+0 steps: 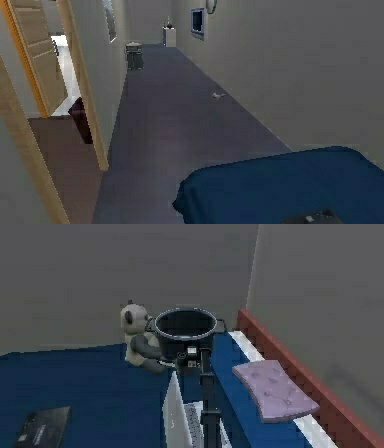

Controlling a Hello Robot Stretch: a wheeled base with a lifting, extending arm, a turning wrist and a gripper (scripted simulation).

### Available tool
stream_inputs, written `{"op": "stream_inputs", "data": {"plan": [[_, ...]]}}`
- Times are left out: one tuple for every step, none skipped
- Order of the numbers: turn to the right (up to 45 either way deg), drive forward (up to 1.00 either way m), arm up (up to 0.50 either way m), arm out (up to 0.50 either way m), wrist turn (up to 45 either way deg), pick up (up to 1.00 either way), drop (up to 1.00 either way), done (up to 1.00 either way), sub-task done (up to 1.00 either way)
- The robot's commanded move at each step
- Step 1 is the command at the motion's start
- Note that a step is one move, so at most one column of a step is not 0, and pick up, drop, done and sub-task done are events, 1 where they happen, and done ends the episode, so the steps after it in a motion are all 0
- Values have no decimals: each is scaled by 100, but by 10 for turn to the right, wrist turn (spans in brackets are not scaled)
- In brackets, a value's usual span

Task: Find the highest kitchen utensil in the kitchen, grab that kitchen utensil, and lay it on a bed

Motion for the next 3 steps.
{"op": "stream_inputs", "data": {"plan": [[0, 0, -32, 0, 0, 0, 0, 0, 0], [0, 0, 0, 0, 0, 0, 100, 0, 0], [0, 0, 10, 0, 0, 0, 0, 0, 0]]}}
